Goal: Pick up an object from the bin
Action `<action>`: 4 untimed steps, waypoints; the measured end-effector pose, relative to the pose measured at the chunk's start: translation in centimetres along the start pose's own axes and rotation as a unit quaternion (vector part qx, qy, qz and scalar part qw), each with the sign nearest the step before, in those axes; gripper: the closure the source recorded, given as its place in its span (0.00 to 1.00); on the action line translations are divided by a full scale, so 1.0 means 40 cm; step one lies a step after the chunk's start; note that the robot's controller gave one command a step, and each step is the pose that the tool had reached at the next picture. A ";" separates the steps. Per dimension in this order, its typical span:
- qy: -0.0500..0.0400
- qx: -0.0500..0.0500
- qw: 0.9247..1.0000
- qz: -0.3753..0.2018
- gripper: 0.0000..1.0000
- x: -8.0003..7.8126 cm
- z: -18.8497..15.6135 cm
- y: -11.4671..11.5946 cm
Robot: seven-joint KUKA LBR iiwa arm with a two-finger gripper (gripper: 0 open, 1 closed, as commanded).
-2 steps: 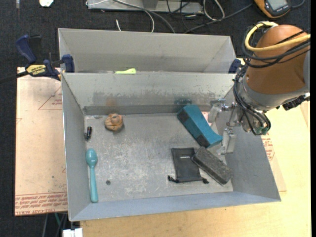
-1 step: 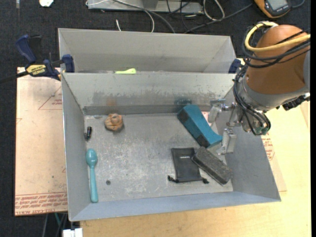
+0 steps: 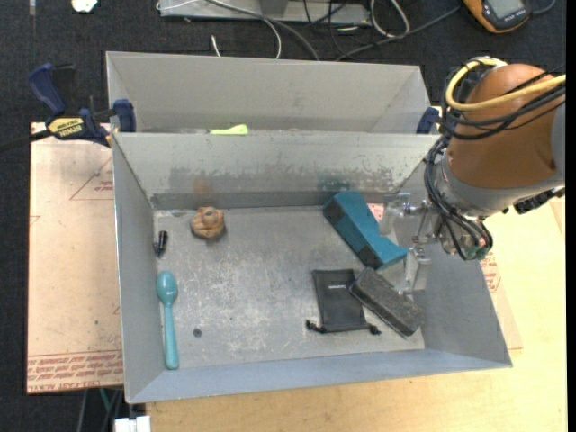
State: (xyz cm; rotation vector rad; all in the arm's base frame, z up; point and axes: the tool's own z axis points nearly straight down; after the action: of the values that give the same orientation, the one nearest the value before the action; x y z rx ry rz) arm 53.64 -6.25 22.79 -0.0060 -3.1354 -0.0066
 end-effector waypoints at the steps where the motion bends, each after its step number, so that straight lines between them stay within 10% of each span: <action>1: -0.001 0.000 0.998 0.065 0.00 0.001 0.039 0.024; 4: -0.002 -0.001 0.999 0.043 0.00 0.035 0.143 0.028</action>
Offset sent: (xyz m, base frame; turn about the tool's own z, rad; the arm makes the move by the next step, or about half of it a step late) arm 0.0036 -0.0002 -0.0187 -0.0160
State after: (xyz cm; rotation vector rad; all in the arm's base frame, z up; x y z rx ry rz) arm 52.21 -5.11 17.08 -0.1409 -3.1354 -0.0081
